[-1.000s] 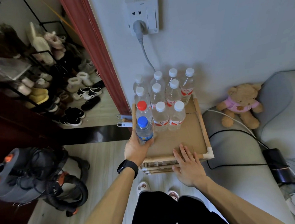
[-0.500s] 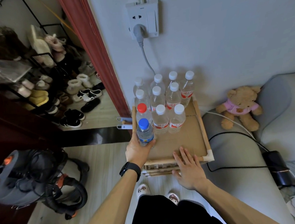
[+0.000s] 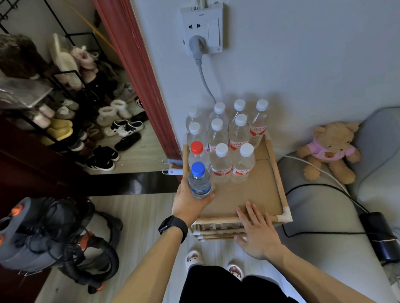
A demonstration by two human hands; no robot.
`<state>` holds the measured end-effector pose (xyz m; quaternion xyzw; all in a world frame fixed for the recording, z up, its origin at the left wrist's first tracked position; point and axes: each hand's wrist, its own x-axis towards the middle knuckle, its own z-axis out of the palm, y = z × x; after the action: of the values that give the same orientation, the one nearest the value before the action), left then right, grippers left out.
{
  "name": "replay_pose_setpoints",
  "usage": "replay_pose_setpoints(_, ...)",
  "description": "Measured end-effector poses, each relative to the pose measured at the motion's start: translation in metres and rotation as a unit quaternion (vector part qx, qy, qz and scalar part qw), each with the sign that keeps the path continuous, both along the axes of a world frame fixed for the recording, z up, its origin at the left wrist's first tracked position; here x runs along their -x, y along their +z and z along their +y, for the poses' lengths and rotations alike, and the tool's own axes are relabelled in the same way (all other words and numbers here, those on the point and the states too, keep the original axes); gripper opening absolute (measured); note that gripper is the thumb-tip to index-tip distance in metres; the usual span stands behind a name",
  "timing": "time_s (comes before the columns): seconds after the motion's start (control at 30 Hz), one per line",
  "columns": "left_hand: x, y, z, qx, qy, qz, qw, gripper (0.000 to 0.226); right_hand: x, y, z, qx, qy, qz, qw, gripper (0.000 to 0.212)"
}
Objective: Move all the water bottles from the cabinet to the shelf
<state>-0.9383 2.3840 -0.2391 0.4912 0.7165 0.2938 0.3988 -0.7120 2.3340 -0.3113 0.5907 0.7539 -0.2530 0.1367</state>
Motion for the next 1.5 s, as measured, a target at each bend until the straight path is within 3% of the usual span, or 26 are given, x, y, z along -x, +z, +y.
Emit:
replay_pose_setpoints(0.13,-0.006,0.003,-0.007,-0.029,0.056,0.011,0.998,0.092,-0.001,0.001,0.001,0.004,0.003,0.002,1.0,0.084)
replay_pose_setpoints(0.27,-0.012,0.006,-0.005,-0.049,0.073,0.067,0.994,0.067,-0.002,0.002,0.001,0.003,0.007,0.002,1.0,0.083)
replay_pose_setpoints(0.37,-0.013,0.006,-0.003,-0.054,0.068,0.069,0.994,0.062,-0.003,0.003,0.002,0.008,0.01,0.005,1.0,0.083)
replay_pose_setpoints(0.53,-0.01,0.007,-0.004,-0.048,0.059,0.061,0.995,0.064,-0.005,0.003,0.004,0.021,0.014,0.008,1.0,0.084)
replay_pose_setpoints(0.6,-0.01,0.01,-0.007,-0.047,0.046,0.049,0.997,0.081,-0.006,0.002,0.004,0.021,0.014,0.01,1.0,0.083)
replay_pose_setpoints(0.7,-0.011,0.026,-0.008,-0.151,0.023,0.141,0.978,0.102,-0.005,0.001,0.004,0.018,0.008,0.016,1.0,0.078)
replay_pose_setpoints(0.77,-0.01,0.047,-0.002,-0.239,0.013,0.195,0.951,0.093,-0.005,-0.001,0.004,0.015,0.008,0.016,1.0,0.078)
replay_pose_setpoints(0.83,-0.008,0.071,0.013,-0.27,-0.024,0.223,0.936,0.083,-0.005,-0.004,0.002,0.006,0.008,0.014,1.0,0.08)
replay_pose_setpoints(1.07,-0.021,0.094,0.058,-0.107,-0.145,0.308,0.934,0.072,-0.005,-0.006,0.004,0.002,0.002,0.008,1.0,0.083)
replay_pose_setpoints(1.37,-0.023,0.082,0.057,-0.103,-0.167,0.304,0.932,0.068,-0.007,-0.002,0.002,0.013,-0.011,0.037,0.999,0.077)
replay_pose_setpoints(1.5,-0.027,0.091,0.054,-0.077,-0.151,0.316,0.934,0.071,-0.006,0.04,0.027,0.112,-0.032,0.085,0.99,0.059)
